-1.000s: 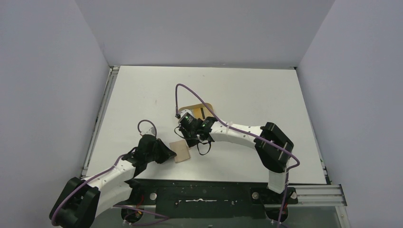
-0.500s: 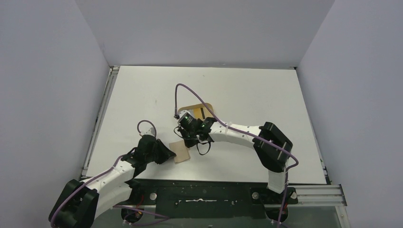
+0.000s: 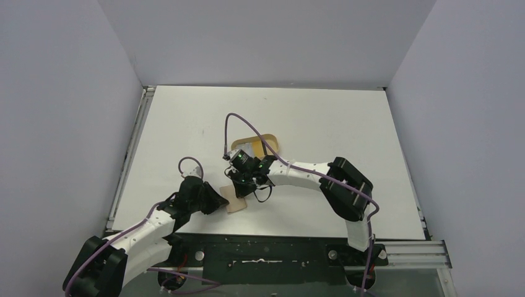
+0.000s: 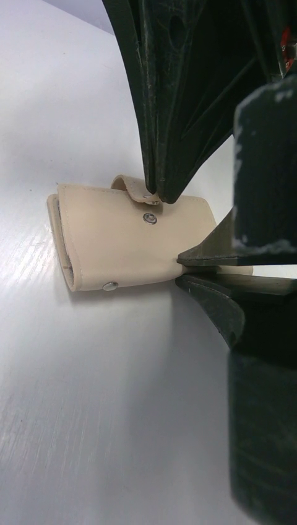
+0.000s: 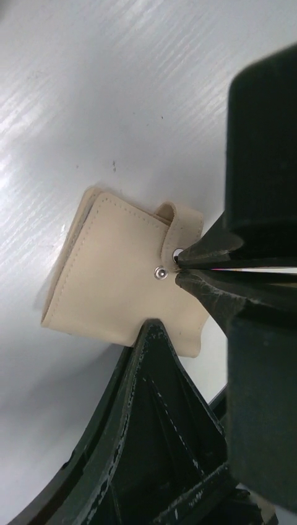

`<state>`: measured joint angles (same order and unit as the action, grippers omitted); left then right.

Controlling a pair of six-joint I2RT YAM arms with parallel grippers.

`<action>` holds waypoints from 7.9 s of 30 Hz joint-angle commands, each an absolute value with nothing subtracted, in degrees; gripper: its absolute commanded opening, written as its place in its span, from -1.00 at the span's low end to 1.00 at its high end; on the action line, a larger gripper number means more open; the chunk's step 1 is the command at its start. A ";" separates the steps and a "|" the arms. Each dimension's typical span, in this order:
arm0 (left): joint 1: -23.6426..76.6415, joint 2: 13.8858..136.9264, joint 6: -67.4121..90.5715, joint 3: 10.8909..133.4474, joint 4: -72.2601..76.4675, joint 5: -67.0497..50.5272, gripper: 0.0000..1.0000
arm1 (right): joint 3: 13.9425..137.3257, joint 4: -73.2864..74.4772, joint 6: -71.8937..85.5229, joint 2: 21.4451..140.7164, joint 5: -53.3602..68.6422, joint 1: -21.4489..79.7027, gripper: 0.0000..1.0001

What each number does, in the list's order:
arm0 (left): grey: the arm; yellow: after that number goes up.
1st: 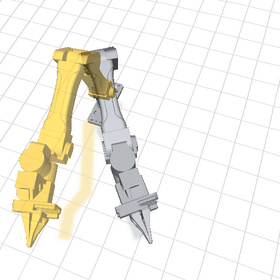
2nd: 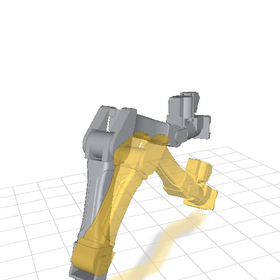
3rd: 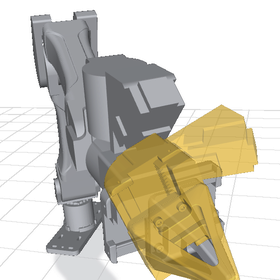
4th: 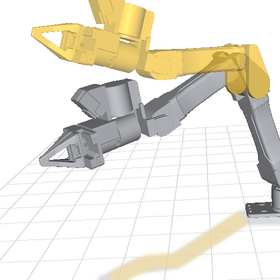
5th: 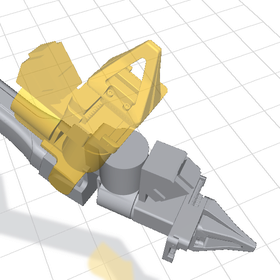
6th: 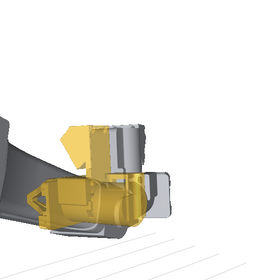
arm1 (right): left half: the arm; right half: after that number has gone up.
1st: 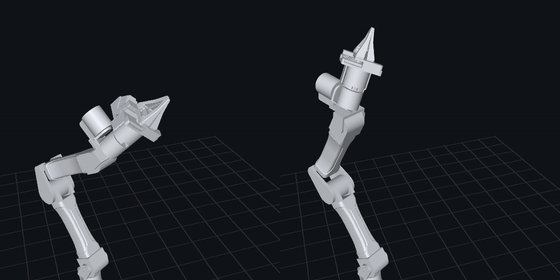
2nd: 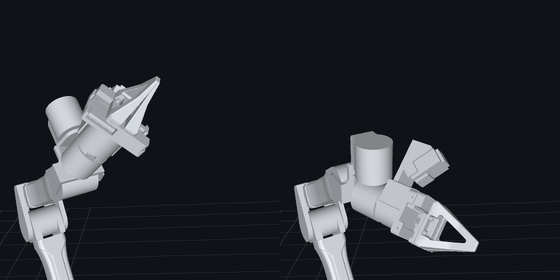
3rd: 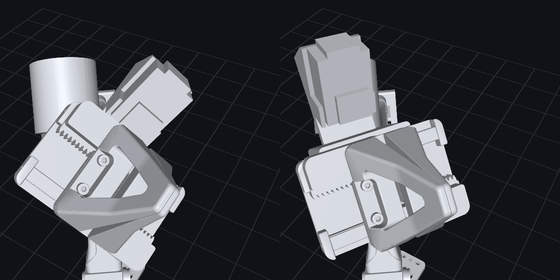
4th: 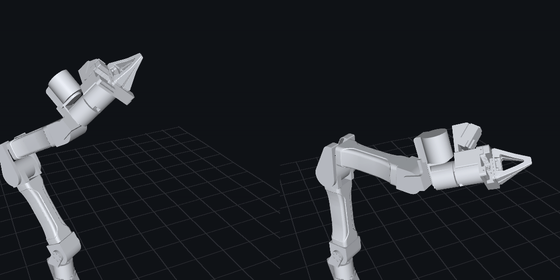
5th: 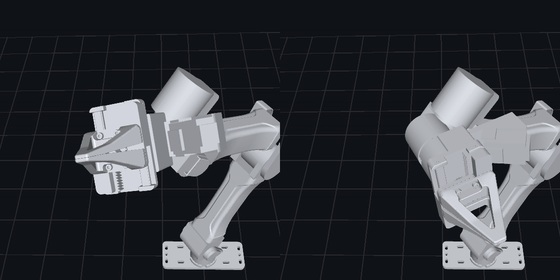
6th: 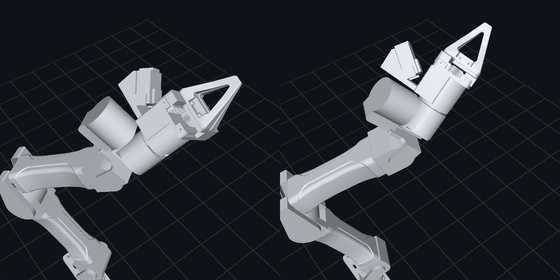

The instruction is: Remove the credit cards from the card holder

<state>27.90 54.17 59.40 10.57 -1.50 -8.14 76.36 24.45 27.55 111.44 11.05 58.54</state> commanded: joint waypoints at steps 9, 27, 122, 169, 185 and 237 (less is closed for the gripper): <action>27.77 53.89 58.62 11.12 -3.03 -7.64 -1.00 | 77.01 18.21 29.50 112.27 16.91 58.69 -1.00; 27.76 53.87 58.62 11.21 -3.25 -7.65 -1.00 | 75.11 17.84 29.39 111.03 14.67 57.30 -1.00; 27.69 47.93 57.47 17.67 -17.15 -4.70 -1.00 | 59.64 -14.91 42.97 112.28 36.71 51.25 -1.00; 27.69 48.24 58.14 16.90 -16.06 -4.60 -1.00 | 67.84 7.27 34.33 117.72 24.18 57.09 -1.00; 27.53 50.11 58.74 16.18 -12.94 -5.01 -1.00 | 75.16 20.95 32.44 123.06 13.82 61.27 -1.00; 26.34 83.96 45.71 38.78 -0.83 -16.79 0.29 | 61.02 19.42 28.75 90.97 9.45 46.28 0.21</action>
<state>26.17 82.21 47.20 33.69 -2.87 -14.59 61.32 22.68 30.20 95.13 9.87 47.92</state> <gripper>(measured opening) 0.553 0.602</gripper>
